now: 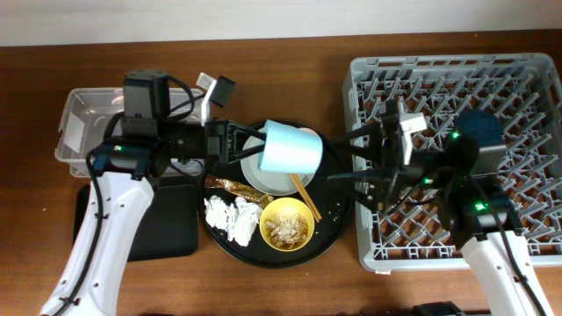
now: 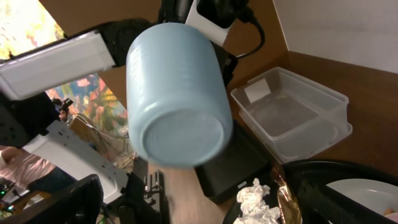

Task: Sort waste into correct bins and load items into the dishwasher rack
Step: 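Grasp the blue cup with the right gripper from the left gripper, then place the blue cup upside down in the dish rack with right gripper, then grasp the pink cup with the left gripper and lift it, then hand the pink cup from the left gripper to the right gripper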

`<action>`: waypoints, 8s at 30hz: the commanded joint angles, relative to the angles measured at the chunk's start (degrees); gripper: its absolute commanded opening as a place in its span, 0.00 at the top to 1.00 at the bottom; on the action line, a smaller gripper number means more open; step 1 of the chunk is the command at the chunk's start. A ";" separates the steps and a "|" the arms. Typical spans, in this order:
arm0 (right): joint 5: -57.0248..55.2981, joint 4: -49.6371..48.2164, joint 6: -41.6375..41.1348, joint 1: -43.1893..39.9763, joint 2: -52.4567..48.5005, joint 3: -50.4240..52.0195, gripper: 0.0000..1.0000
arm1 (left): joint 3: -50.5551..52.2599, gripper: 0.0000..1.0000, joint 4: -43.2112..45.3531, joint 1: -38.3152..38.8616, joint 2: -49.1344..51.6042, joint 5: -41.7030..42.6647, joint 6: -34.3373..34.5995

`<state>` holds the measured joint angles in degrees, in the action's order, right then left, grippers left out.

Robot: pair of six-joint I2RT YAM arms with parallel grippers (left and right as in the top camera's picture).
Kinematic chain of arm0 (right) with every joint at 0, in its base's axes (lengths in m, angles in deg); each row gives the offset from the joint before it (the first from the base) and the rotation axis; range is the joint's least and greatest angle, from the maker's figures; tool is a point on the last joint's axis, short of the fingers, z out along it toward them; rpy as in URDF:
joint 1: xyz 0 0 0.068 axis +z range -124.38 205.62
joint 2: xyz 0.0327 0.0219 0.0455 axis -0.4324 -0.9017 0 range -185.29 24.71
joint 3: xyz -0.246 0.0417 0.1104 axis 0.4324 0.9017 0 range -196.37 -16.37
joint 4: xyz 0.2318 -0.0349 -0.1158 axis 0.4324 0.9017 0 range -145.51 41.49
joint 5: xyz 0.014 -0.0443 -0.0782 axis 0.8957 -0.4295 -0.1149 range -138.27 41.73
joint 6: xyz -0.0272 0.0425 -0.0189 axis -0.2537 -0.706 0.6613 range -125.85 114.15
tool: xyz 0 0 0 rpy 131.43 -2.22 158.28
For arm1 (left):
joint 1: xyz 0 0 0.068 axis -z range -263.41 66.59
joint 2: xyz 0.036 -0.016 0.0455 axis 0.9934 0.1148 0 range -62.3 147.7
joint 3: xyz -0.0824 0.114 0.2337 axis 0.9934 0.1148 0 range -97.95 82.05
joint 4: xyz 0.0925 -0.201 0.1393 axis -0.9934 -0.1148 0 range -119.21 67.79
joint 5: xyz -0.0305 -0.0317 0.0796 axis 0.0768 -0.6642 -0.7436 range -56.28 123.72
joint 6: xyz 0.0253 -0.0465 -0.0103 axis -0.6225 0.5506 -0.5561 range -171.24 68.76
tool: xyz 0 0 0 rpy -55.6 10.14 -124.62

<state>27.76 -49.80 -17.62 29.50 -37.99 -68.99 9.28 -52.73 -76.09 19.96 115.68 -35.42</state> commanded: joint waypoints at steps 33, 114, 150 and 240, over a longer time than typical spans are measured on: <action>5.62 -4.00 3.41 4.85 -1.44 -0.83 0.22 | -0.83 0.99 0.35 8.83 -0.66 -5.27 -0.90; -81.50 37.29 4.92 4.63 -33.90 -25.81 0.43 | 2.40 0.80 -17.11 2.80 -0.63 -60.85 -0.94; -72.41 56.22 4.94 4.63 -19.17 -37.29 0.02 | 2.43 0.41 0.70 16.02 2.91 -70.29 5.66; -10.71 62.47 34.23 7.41 -18.25 -37.18 0.37 | 0.42 0.72 11.02 7.63 2.64 -7.06 6.84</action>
<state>17.99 12.65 16.63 36.60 -56.30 -105.85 10.41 -41.93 -68.42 22.78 112.77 -28.04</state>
